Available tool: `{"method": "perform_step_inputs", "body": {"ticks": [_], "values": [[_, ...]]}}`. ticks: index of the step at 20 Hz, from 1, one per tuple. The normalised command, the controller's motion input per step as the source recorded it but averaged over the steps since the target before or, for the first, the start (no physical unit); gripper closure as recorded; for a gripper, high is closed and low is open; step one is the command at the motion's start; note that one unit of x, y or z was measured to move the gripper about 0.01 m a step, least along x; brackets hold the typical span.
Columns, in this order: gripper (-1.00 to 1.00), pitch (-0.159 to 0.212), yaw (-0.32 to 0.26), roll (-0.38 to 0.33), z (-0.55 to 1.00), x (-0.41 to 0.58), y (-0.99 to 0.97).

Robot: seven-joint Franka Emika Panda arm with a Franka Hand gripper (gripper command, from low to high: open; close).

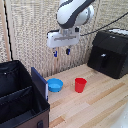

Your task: Gently grip the air fryer handle with your gripper and kindly pull it open by sliding your gripper away from the base. Gradually bring your gripper in line with the blue bowl and gently capture it, without tightening your grip too much. Securely place the blue bowl inside the opened air fryer with a steady position. Liberate your robot's gripper, and withdraw your gripper from the proximity of the air fryer.

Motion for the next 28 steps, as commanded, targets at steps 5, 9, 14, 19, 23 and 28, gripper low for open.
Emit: {"method": "perform_step_inputs", "body": {"ticks": [5, 9, 14, 19, 23, 28], "values": [[-1.00, -0.006, -0.375, -0.026, 0.02, 0.059, -0.02], [-1.00, 0.000, -0.375, -0.024, 0.02, 0.040, -0.02], [-1.00, 0.000, -0.374, -0.066, 0.04, 0.077, -0.03], [-1.00, 0.000, -0.330, -0.176, 0.04, 0.143, -0.05], [-1.00, 0.000, -0.262, -0.269, 0.00, 0.132, -0.09], [-1.00, 0.000, -0.202, -0.347, 0.00, 0.098, -0.10]]}}
